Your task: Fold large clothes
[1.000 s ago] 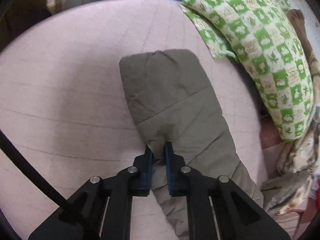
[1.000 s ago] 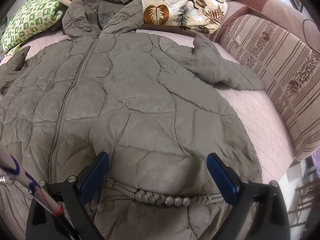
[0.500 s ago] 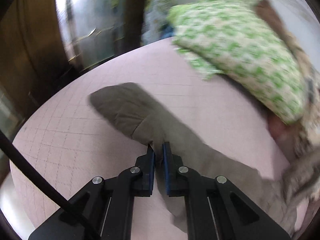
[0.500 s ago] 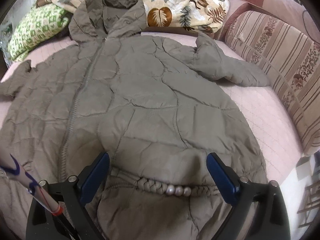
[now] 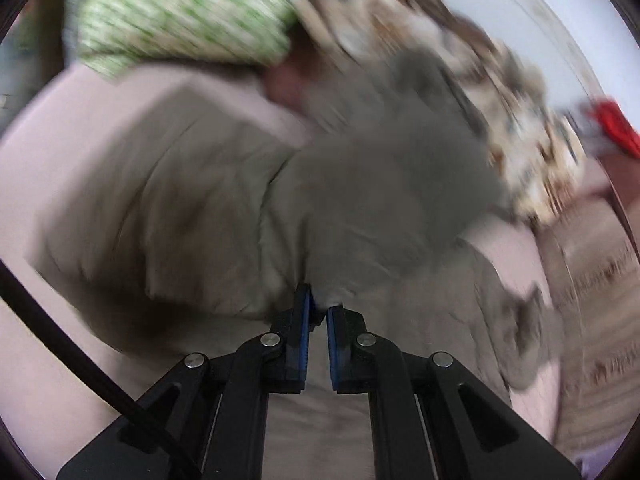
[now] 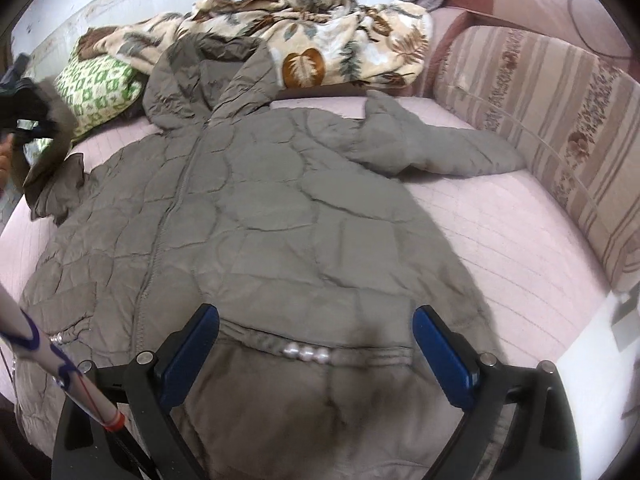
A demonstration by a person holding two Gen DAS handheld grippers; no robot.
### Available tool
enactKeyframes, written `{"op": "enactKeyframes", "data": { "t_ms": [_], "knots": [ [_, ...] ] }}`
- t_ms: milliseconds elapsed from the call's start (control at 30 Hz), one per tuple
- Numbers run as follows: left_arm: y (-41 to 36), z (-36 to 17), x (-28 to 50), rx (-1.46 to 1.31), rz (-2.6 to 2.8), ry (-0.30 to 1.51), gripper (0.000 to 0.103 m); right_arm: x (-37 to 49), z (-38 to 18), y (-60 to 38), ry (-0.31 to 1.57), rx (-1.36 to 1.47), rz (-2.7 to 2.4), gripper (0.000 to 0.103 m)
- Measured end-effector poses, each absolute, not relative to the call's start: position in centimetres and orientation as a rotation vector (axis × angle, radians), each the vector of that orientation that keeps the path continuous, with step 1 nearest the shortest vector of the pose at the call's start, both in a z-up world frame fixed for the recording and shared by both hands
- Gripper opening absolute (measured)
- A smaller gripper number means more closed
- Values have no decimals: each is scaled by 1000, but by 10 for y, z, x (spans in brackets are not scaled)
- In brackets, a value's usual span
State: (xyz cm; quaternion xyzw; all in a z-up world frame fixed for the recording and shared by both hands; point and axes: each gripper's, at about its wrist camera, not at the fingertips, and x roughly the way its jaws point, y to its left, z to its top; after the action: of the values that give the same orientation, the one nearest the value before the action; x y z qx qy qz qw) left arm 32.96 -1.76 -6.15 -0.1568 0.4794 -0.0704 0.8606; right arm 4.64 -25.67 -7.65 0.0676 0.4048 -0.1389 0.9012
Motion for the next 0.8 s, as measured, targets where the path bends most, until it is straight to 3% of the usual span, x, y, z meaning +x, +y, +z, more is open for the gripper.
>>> {"op": "enactKeyframes", "data": {
  "t_ms": [200, 433, 467, 500, 567, 800],
  "knots": [
    [-89, -105, 302, -141, -191, 1109, 11, 33, -75, -291, 835, 218, -327, 99],
    [-74, -64, 208, -17, -228, 1025, 18, 47, -63, -316, 819, 329, -256, 100],
    [-64, -60, 188, -3, -198, 1008, 30, 52, -62, -318, 819, 351, -231, 100],
    [-59, -59, 176, -4, -171, 996, 55, 63, -60, -319, 818, 393, -187, 100],
    [-39, -54, 150, -54, -113, 932, 71, 82, -61, -320, 820, 456, -119, 100],
    [9, -56, 98, -100, 22, 861, 71, 146, -90, -311, 906, 685, 36, 95]
  ]
}}
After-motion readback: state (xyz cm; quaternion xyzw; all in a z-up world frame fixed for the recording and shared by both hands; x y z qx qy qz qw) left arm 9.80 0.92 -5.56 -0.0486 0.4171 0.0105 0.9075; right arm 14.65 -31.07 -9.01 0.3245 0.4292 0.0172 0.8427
